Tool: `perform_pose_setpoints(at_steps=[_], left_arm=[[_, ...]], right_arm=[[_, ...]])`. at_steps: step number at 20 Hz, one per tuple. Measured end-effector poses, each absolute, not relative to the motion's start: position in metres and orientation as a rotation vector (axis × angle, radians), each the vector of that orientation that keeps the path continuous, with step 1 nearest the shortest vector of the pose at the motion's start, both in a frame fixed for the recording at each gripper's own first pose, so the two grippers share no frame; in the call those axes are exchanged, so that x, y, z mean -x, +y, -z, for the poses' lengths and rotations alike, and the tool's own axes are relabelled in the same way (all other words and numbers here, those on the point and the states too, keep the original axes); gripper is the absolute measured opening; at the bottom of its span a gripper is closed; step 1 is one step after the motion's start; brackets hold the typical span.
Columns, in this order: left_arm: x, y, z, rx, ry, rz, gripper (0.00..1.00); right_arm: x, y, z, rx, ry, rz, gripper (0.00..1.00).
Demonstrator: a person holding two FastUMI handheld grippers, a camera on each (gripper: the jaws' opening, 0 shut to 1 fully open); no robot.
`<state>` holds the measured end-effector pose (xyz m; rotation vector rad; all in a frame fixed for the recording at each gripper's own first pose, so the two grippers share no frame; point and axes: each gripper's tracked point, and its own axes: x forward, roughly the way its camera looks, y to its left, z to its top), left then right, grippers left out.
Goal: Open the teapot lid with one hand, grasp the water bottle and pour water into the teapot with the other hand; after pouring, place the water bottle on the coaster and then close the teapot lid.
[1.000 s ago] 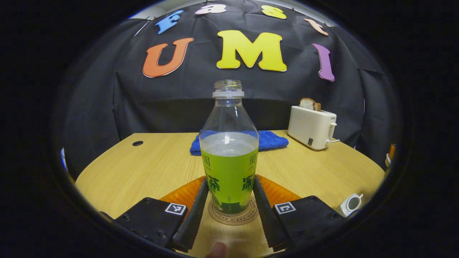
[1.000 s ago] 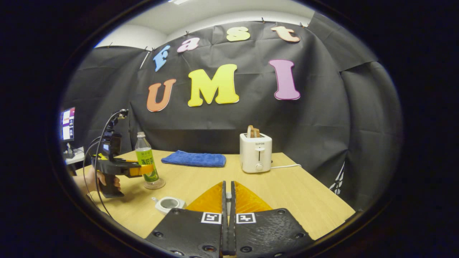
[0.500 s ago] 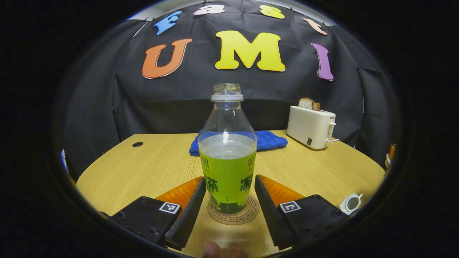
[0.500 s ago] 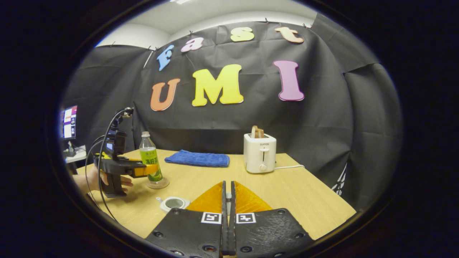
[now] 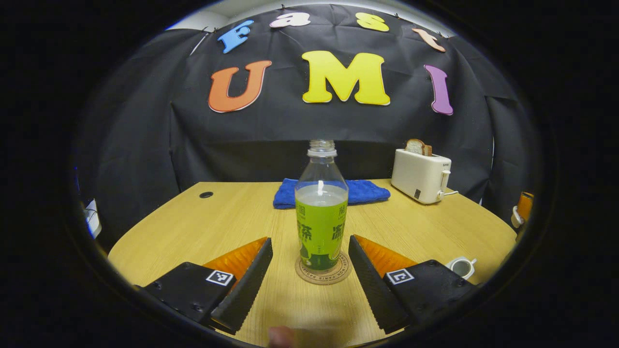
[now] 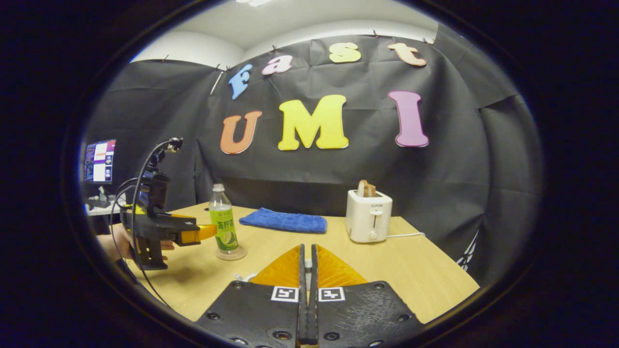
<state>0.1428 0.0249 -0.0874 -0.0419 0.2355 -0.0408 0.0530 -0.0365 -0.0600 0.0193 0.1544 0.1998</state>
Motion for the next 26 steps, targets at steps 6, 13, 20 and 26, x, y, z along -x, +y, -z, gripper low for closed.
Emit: perform_pose_setpoints(at_steps=[6,13,20,26], left_arm=[[-0.087,0.061,0.045,0.010,0.101,-0.053,0.98],[-0.040,0.066,0.031,-0.041,0.049,-0.098,0.98],[-0.023,0.065,0.021,-0.051,0.010,-0.118,0.97],[-0.021,0.064,0.018,-0.053,0.003,-0.121,0.97]], right_arm=[[-0.064,0.008,0.073,-0.012,0.185,-0.294,0.00],[-0.075,0.037,0.103,0.008,0.238,-0.351,0.00],[-0.081,0.042,0.128,0.012,0.271,-0.354,0.00],[-0.088,0.040,0.137,0.003,0.275,-0.342,0.00]])
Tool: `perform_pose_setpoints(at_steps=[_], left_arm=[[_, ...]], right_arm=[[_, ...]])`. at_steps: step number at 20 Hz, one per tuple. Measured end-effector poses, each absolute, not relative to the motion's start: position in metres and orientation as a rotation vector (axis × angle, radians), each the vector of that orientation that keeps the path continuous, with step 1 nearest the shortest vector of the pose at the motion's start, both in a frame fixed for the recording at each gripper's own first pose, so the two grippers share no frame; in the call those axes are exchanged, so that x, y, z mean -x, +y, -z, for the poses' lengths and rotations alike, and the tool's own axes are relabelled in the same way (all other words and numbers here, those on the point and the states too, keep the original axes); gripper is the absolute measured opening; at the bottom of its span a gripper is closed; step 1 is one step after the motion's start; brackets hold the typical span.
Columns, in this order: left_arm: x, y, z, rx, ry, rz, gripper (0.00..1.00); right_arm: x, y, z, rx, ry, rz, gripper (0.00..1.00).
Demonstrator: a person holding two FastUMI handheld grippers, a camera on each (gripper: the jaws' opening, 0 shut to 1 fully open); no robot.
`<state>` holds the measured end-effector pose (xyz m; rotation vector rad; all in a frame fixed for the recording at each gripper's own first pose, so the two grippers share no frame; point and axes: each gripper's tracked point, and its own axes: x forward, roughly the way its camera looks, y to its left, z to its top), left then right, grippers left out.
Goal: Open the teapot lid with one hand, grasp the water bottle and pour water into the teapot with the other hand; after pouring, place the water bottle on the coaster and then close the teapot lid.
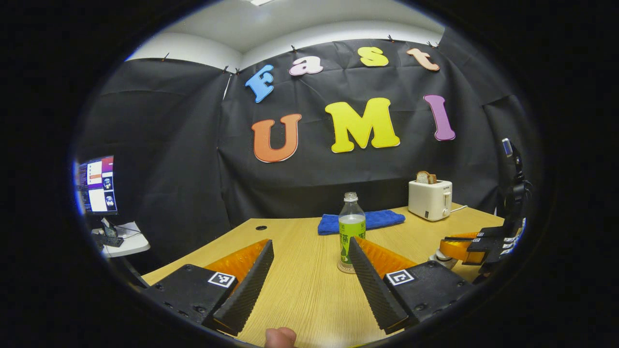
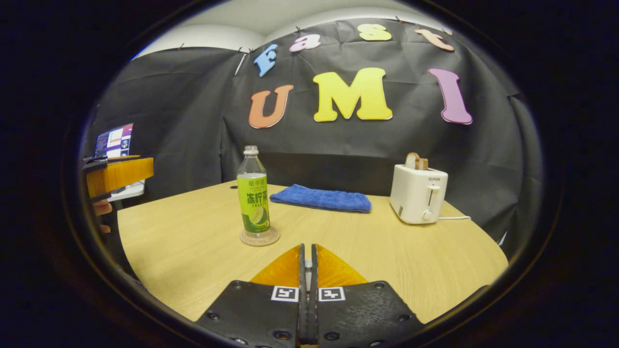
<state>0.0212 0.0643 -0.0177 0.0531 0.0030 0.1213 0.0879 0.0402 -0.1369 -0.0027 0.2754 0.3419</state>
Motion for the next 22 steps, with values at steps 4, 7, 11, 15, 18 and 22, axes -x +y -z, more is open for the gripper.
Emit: perform_pose_setpoints(at_steps=[4,7,11,15,18,22], left_arm=[[-0.021,0.064,0.019,-0.049,0.009,-0.119,0.97],[-0.022,0.064,0.021,-0.045,0.013,-0.118,0.97],[-0.023,0.061,0.022,-0.045,0.019,-0.113,0.97],[-0.023,0.060,0.022,-0.038,0.022,-0.113,0.97],[-0.024,0.055,0.022,-0.035,0.025,-0.104,0.97],[-0.022,0.050,0.017,-0.041,0.022,-0.103,0.97]], right_arm=[[-0.088,0.040,0.137,0.016,0.260,-0.341,0.00],[-0.087,0.043,0.141,0.012,0.261,-0.349,0.00],[-0.088,0.042,0.147,0.004,0.266,-0.346,0.00],[-0.087,0.040,0.150,-0.006,0.257,-0.340,0.00],[-0.086,0.040,0.149,0.008,0.253,-0.334,0.02],[-0.086,0.038,0.137,-0.002,0.224,-0.319,0.19]])
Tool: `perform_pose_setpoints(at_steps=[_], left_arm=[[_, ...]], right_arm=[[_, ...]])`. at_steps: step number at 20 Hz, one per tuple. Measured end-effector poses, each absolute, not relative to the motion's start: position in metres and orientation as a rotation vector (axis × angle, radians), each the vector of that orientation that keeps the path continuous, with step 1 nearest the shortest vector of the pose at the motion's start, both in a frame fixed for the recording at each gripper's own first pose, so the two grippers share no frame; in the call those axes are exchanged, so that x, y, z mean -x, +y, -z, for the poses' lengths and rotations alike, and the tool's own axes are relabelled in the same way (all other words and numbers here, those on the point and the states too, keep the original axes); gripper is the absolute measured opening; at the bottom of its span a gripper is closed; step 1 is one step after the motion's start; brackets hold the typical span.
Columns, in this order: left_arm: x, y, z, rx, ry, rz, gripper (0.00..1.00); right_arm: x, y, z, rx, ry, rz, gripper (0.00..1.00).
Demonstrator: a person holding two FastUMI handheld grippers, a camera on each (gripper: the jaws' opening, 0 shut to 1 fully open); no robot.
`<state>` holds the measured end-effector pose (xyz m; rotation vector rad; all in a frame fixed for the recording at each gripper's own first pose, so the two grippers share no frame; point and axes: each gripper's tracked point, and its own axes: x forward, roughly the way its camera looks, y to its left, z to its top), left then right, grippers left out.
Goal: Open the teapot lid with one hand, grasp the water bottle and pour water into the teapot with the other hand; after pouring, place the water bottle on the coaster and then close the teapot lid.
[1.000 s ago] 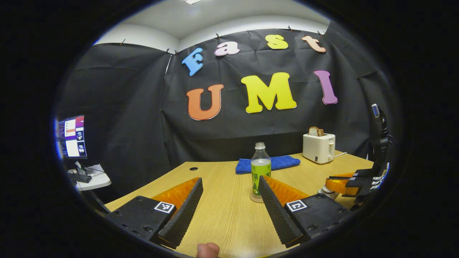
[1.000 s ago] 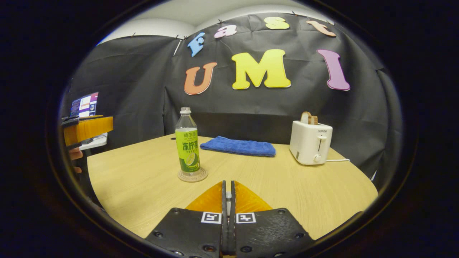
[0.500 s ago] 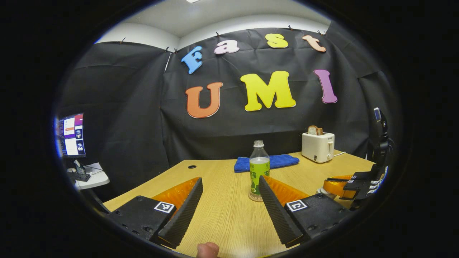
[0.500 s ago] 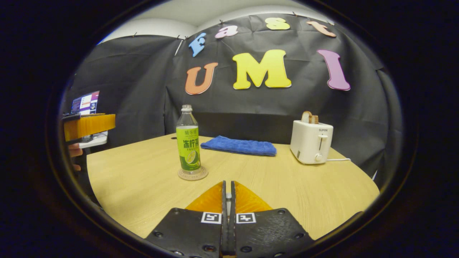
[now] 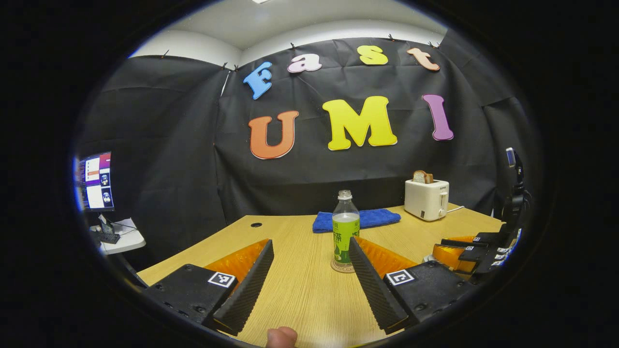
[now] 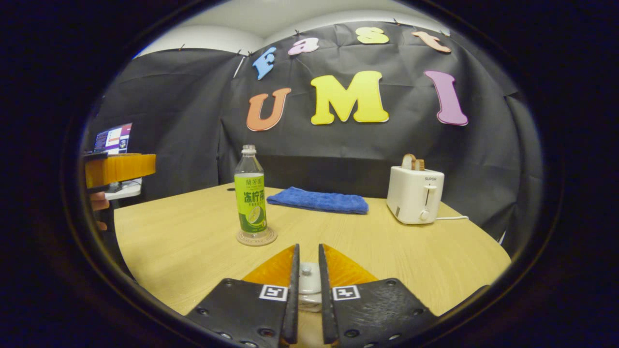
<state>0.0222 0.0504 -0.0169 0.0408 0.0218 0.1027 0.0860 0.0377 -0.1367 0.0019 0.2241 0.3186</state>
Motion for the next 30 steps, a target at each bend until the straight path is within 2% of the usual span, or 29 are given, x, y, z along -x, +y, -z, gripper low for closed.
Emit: perform_pose_setpoints(at_steps=[1,2,4,7,14,20,30], left_arm=[[-0.022,0.048,0.015,-0.039,0.021,-0.099,0.97],[-0.021,0.046,0.013,-0.033,0.021,-0.093,0.97],[-0.020,0.040,0.008,-0.012,0.017,-0.076,0.97],[-0.017,0.031,0.000,0.001,0.007,-0.057,0.97],[0.005,-0.001,-0.006,-0.001,-0.001,-0.004,0.97],[0.032,-0.028,0.001,0.029,-0.009,0.016,0.97],[0.041,-0.011,-0.004,0.006,-0.039,-0.017,0.97]], right_arm=[[-0.084,0.037,0.129,-0.011,0.211,-0.318,0.29],[-0.082,0.036,0.120,-0.016,0.192,-0.310,0.34],[-0.077,0.025,0.098,-0.008,0.145,-0.266,0.63],[-0.064,0.007,0.067,-0.002,0.082,-0.200,0.96],[-0.005,-0.028,0.015,-0.027,-0.015,-0.088,0.96],[0.046,-0.044,0.008,-0.010,-0.059,-0.026,0.95],[0.058,-0.036,0.003,-0.041,-0.076,0.000,0.97]])
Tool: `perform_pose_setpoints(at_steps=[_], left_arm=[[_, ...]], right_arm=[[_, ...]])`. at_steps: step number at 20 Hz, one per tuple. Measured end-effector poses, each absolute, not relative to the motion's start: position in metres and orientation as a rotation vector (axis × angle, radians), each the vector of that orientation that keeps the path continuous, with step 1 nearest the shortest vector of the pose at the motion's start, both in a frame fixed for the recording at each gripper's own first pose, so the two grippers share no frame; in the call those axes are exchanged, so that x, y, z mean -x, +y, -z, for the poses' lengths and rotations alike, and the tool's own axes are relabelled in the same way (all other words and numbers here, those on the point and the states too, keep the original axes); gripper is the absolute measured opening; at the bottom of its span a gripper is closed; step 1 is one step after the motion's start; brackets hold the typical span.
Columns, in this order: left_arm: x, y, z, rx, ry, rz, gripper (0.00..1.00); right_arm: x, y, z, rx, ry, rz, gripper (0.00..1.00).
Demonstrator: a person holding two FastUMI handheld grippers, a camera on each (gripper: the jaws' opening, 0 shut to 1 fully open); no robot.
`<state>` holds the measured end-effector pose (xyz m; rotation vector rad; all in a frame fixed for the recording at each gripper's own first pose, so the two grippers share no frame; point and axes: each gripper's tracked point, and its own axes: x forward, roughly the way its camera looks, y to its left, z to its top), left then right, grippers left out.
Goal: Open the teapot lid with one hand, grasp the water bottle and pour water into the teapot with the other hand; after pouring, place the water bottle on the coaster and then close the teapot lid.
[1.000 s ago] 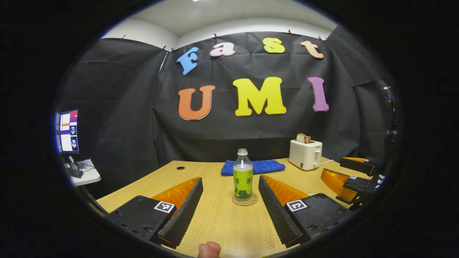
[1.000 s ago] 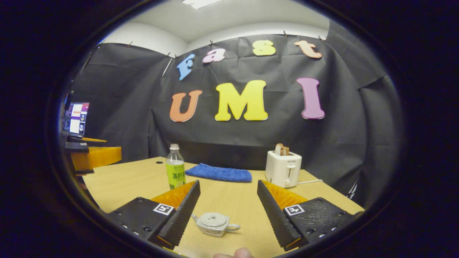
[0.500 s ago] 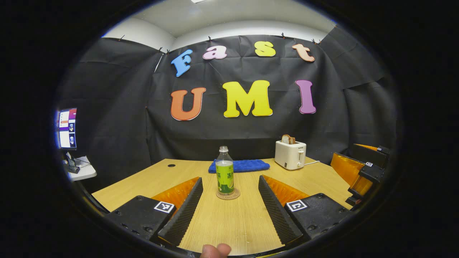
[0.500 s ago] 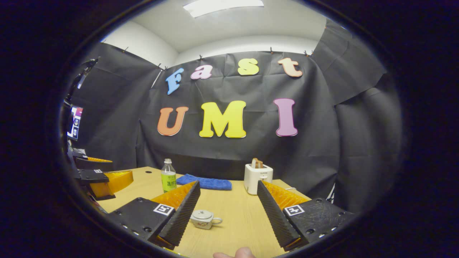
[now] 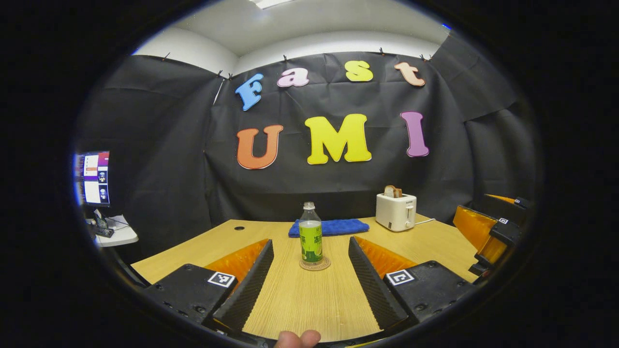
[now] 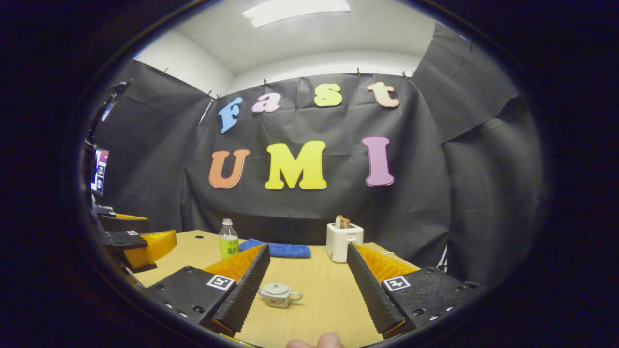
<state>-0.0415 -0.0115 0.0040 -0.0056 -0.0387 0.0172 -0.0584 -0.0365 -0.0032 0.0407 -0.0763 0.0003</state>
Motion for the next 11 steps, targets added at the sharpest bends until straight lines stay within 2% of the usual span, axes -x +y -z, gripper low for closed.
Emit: perform_pose_setpoints(at_steps=[11], left_arm=[[0.0419,-0.0113,-0.0044,0.008,-0.044,-0.008,0.97]], right_arm=[[0.0533,-0.0272,0.0057,-0.039,-0.061,-0.014,0.95]])
